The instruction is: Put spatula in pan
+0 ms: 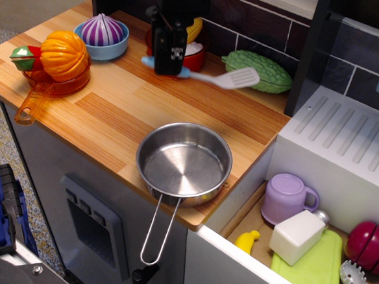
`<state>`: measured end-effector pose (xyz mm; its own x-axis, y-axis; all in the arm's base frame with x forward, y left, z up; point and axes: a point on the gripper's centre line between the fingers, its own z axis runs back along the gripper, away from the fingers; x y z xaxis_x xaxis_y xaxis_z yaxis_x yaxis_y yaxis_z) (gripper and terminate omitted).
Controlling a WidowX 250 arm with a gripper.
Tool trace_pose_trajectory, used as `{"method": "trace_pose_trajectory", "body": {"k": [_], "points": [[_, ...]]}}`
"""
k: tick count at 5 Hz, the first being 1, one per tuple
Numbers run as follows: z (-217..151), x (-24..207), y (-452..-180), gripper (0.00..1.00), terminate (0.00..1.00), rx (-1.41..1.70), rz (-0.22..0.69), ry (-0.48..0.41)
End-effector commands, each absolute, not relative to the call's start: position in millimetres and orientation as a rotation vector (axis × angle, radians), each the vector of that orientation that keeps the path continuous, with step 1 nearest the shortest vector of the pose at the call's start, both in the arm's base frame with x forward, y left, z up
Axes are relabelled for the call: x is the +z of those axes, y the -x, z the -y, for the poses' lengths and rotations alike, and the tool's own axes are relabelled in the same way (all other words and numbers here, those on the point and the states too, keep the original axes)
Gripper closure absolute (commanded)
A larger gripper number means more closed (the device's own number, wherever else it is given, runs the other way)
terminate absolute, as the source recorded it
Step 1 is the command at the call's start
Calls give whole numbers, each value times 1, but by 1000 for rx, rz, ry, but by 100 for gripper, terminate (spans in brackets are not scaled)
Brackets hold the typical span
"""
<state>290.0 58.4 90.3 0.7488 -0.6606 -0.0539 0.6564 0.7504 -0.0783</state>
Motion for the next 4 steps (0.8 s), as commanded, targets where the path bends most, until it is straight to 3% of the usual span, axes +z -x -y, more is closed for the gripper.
{"method": "trace_pose_trajectory", "body": {"k": [1, 3, 4], "points": [[-45, 108, -269, 100, 0, -645, -63, 15], [-41, 112, -240, 100, 0, -582, -117, 2], [-36, 105, -227, 0, 0, -560, -115, 13]]}}
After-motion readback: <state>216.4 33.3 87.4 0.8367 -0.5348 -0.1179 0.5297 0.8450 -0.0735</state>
